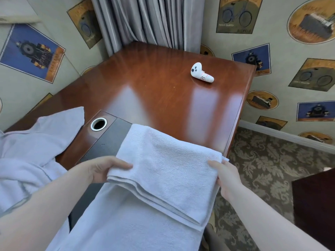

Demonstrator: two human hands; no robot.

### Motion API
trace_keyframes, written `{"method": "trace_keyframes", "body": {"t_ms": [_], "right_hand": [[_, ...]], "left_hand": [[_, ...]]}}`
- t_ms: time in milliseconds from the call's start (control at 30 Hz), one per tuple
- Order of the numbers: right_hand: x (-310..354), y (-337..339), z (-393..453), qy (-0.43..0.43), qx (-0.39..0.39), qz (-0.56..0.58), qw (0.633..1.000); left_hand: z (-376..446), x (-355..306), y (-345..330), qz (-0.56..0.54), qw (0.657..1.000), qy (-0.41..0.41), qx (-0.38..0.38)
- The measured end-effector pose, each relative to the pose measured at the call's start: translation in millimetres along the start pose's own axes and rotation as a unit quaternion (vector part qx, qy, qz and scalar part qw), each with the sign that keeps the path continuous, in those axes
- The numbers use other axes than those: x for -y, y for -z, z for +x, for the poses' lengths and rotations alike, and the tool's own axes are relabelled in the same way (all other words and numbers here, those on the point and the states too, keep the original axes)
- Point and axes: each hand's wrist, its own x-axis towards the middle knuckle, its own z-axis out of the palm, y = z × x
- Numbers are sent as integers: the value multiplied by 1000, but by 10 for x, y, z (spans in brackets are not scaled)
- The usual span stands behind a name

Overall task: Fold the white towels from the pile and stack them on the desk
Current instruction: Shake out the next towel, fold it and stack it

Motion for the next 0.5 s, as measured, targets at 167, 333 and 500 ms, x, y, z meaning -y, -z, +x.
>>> {"method": "trace_keyframes", "body": {"t_ms": [167, 333, 500], "right_hand": [[-49, 11, 20, 15, -27, -25, 999], [-57, 28, 0, 32, -47, -23, 998], [-155, 75, -160, 67, 0, -39, 997]], "left_hand": [[-12, 150, 4, 21, 996, -29, -88], [-177, 137, 162, -28, 997, -58, -36], [-43, 369, 51, -255, 961, -75, -76]]}}
